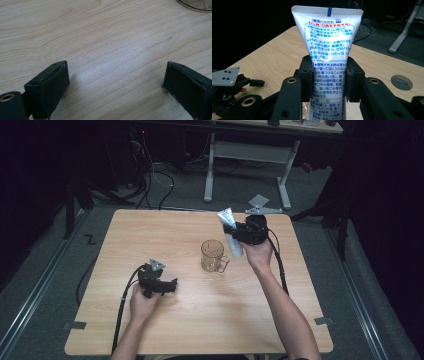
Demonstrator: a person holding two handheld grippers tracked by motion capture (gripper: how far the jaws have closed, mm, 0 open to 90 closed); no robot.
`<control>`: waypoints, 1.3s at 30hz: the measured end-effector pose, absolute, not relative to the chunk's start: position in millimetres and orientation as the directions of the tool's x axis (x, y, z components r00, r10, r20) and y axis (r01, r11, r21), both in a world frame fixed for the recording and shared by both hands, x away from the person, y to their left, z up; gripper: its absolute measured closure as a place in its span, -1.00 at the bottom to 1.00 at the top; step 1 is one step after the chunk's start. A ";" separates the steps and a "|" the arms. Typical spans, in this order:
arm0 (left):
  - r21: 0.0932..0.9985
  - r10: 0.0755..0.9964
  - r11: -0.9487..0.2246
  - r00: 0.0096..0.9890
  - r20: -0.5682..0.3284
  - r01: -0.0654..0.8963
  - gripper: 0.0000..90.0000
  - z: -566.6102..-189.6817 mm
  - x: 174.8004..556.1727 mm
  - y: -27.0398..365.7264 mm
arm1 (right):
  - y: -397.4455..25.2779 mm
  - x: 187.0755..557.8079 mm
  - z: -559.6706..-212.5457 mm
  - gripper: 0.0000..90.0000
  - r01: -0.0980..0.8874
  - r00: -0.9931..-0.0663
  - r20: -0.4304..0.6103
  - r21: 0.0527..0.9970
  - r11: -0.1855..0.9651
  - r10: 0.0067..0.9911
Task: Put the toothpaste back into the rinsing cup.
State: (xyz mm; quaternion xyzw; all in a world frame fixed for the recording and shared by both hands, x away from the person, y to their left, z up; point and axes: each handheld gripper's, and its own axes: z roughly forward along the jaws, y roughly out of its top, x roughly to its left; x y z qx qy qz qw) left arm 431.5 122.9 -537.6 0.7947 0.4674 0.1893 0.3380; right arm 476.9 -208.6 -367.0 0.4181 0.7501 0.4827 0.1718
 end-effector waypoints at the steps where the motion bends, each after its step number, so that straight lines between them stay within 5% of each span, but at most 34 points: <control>1: 0.714 0.871 -0.334 0.491 -0.015 0.615 -0.85 -537.6 431.5 122.9 | -208.1 477.6 -367.7 0.44 0.461 -0.591 0.145 0.868 0.185 0.793; 39: 0.713 0.871 -0.337 0.492 -0.012 0.614 -0.85 -537.5 431.3 123.0 | -159.2 501.0 -387.2 0.43 0.433 -0.629 0.119 0.874 0.219 0.769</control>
